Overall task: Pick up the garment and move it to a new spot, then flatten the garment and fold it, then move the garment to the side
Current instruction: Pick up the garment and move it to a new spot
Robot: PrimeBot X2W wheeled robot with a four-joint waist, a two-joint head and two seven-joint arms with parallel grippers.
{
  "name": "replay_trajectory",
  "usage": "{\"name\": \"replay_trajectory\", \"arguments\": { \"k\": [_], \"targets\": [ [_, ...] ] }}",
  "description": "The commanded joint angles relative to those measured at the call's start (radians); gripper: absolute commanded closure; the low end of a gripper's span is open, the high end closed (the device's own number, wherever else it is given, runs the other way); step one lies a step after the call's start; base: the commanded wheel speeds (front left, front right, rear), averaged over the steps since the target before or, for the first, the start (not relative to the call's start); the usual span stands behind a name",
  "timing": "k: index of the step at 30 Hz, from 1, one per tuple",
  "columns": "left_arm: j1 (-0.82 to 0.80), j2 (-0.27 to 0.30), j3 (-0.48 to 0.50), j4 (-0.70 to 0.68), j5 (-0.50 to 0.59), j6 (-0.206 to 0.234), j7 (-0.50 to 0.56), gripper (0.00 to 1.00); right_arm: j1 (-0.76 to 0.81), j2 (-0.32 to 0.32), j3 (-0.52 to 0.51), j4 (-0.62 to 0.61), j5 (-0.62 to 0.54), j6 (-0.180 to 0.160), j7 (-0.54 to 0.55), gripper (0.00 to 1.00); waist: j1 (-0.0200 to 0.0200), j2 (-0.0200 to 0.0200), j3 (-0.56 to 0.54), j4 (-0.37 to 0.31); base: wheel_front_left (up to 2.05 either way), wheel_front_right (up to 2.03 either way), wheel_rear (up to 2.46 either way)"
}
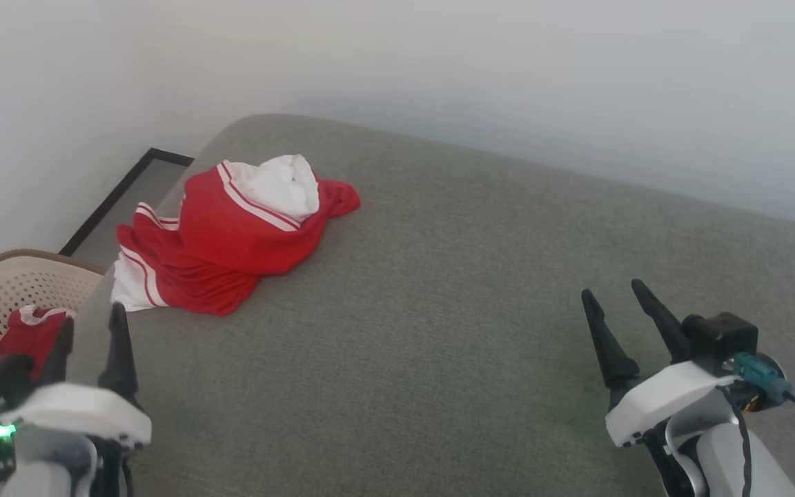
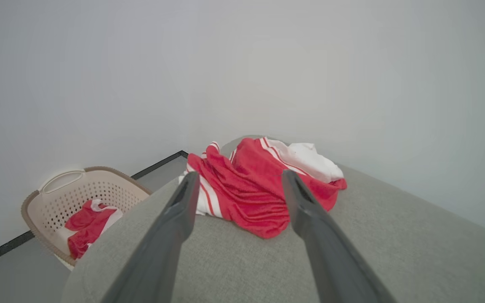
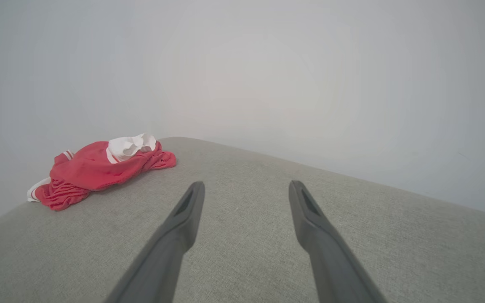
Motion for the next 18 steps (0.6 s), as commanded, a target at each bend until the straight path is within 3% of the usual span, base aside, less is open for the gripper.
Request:
{"name": "replay_trajectory", "arguments": {
  "k": [1,7,18],
  "targets": [
    [-0.036,0.013,0.001,0.017,-0.001,-0.007,0.01,0.0,-0.016,-0.007,-0.003,-0.011,-0.009,0.0,0.006,0.0,0.0,0.0,0.017,-0.014,0.0,0.0,0.0],
    [-0.16,0.047,0.0,0.101,-0.016,-0.021,0.03,0.0,-0.044,-0.021,-0.005,-0.043,-0.019,0.0,0.023,0.0,0.0,0.0,0.078,-0.054,0.0,0.0,0.0],
    [-0.488,0.145,-0.005,0.416,-0.054,-0.068,0.071,0.0,-0.139,-0.055,-0.006,-0.149,-0.055,0.0,0.079,0.0,0.0,0.0,0.304,-0.167,0.0,0.0,0.0]
  ]
}}
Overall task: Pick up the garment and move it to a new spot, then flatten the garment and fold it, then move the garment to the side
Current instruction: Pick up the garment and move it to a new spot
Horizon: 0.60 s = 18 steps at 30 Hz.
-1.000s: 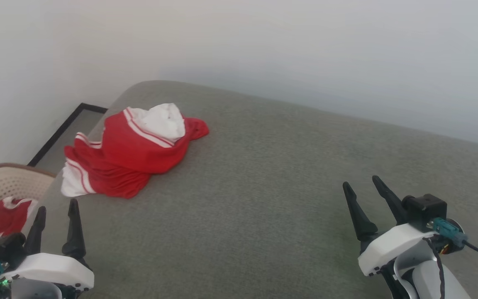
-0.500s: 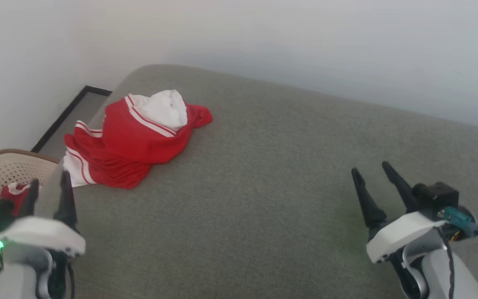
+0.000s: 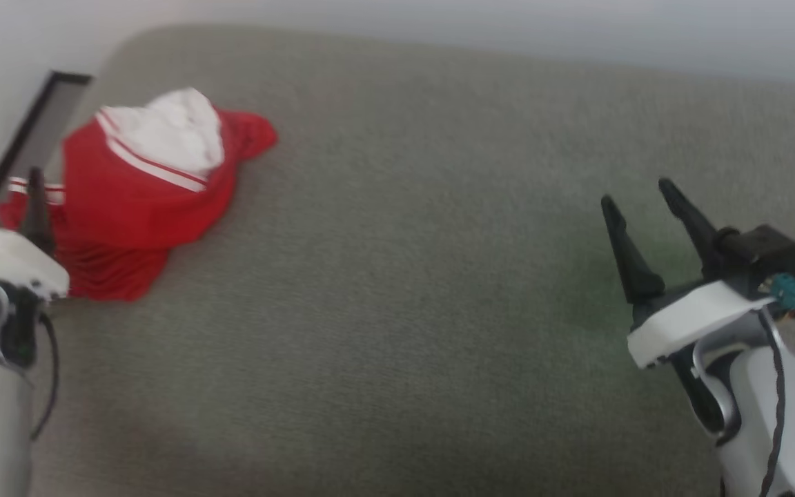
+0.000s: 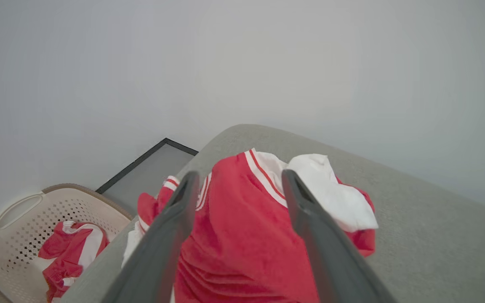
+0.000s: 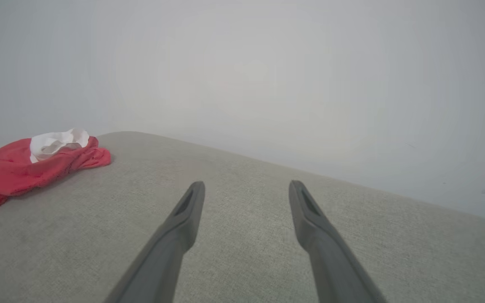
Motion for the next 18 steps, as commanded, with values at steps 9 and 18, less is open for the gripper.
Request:
{"name": "replay_trajectory", "arguments": {
  "k": [9,18],
  "targets": [
    [-0.281,0.077,-0.019,0.3,-0.018,-0.001,0.144,0.0,-0.094,-0.024,0.027,-0.089,-0.031,0.0,0.037,0.0,0.0,0.0,0.263,-0.119,0.0,0.0,0.0],
    [-0.431,0.082,-0.047,0.508,-0.034,0.043,0.435,0.0,-0.137,-0.039,0.036,-0.162,-0.051,0.0,0.072,0.0,0.0,0.0,0.364,-0.139,0.0,0.0,0.0]
  ]
}}
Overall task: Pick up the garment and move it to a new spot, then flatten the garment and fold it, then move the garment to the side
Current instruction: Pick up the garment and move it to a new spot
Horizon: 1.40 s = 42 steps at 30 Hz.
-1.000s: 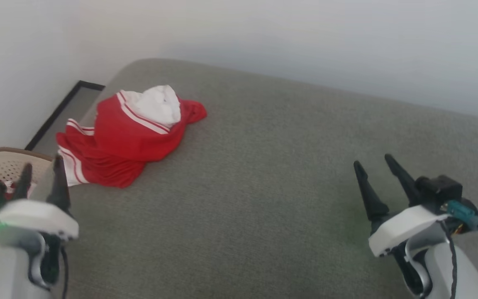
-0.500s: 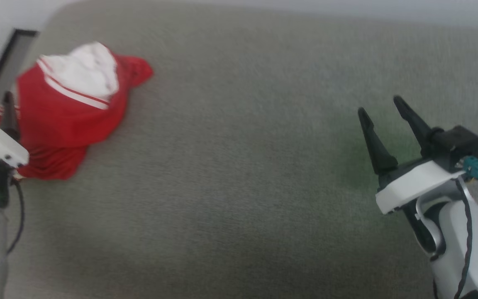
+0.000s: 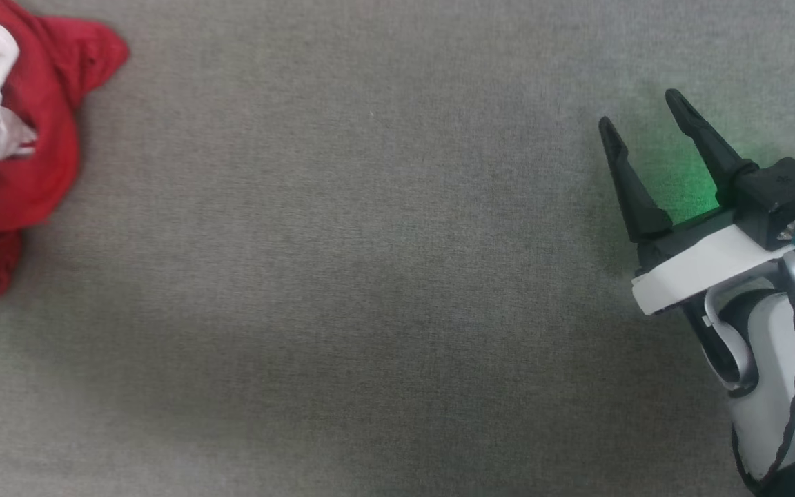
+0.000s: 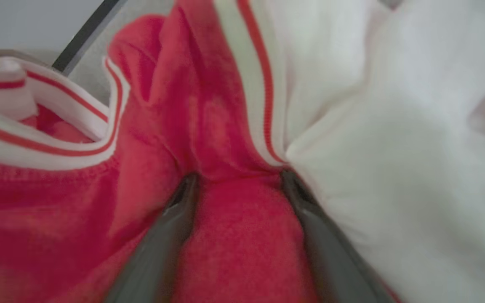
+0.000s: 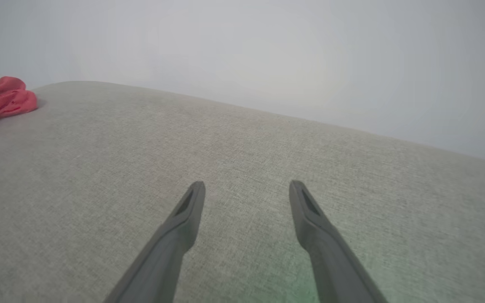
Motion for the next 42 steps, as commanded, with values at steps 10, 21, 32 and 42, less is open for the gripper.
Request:
{"name": "replay_trajectory", "arguments": {
  "k": [10,21,32,42],
  "targets": [
    [0.001,-0.047,0.001,0.063,-0.034,0.033,0.086,1.0,-0.027,-0.004,-0.001,-0.056,-0.017,0.0,0.029,0.0,0.0,0.0,0.054,-0.02,0.0,0.0,0.0],
    [-0.055,0.068,-0.03,-0.019,0.0,-0.049,-0.145,1.0,0.002,0.009,-0.038,-0.034,-0.006,0.0,-0.002,0.0,0.0,0.0,-0.04,0.002,0.0,0.0,0.0],
    [-0.114,0.106,-0.175,-0.177,0.036,-0.07,-0.206,1.0,0.054,0.028,-0.065,0.008,0.009,0.0,-0.033,0.0,0.0,0.0,-0.198,0.034,0.0,0.0,0.0],
    [-0.059,0.166,-0.274,-0.433,-0.025,-0.07,-0.102,1.0,0.097,0.046,-0.09,0.025,0.02,0.0,-0.051,0.0,0.0,0.0,-0.292,0.029,0.0,0.0,0.0]
  ]
}}
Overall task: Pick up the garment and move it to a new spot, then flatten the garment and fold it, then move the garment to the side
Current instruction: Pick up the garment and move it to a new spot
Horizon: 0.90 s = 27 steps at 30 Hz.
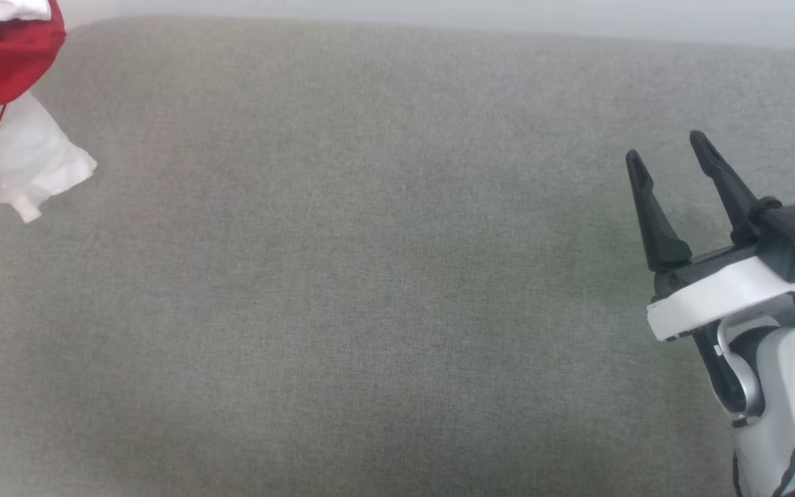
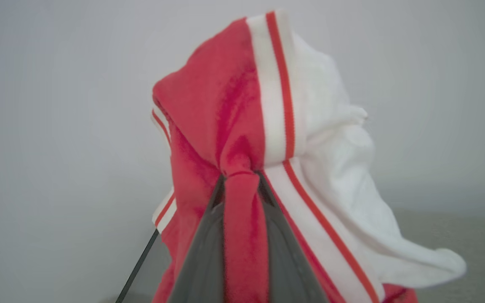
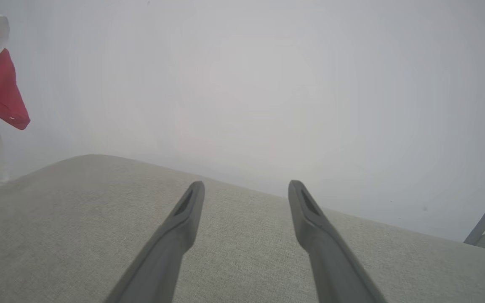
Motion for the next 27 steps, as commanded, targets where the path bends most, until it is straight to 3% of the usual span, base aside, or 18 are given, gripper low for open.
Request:
{"name": "replay_trajectory", "arguments": {
  "k": [1,4,14,22,27],
  "targets": [
    [0.024,-0.002,-0.006,-0.037,-0.016,-0.002,0.018,1.0,0.012,0.005,-0.009,0.003,0.008,0.0,-0.009,0.0,-0.0001,0.0,-0.018,-0.007,0.0,0.0,0.0],
    [0.067,0.004,-0.013,-0.147,-0.021,0.015,0.066,1.0,0.023,0.011,-0.019,0.004,0.01,0.0,-0.015,0.0,-0.0001,0.0,-0.037,-0.021,0.0,0.0,0.0],
    [0.299,0.035,-0.018,-0.644,-0.046,0.157,0.276,1.0,0.05,0.025,-0.067,-0.003,0.009,0.0,-0.032,0.0,-0.0001,0.0,-0.062,-0.131,0.0,0.0,0.0],
    [0.437,0.025,-0.055,-0.918,-0.052,0.25,0.4,1.0,0.068,0.047,-0.099,-0.005,0.005,0.0,-0.046,0.0,-0.0001,0.0,-0.054,-0.235,0.0,0.0,0.0],
    [0.498,-0.005,-0.11,-0.992,-0.048,0.284,0.448,1.0,0.077,0.069,-0.1,0.008,0.007,0.0,-0.06,0.0,-0.0001,0.0,-0.042,-0.311,0.0,0.0,0.0]
  ]
}}
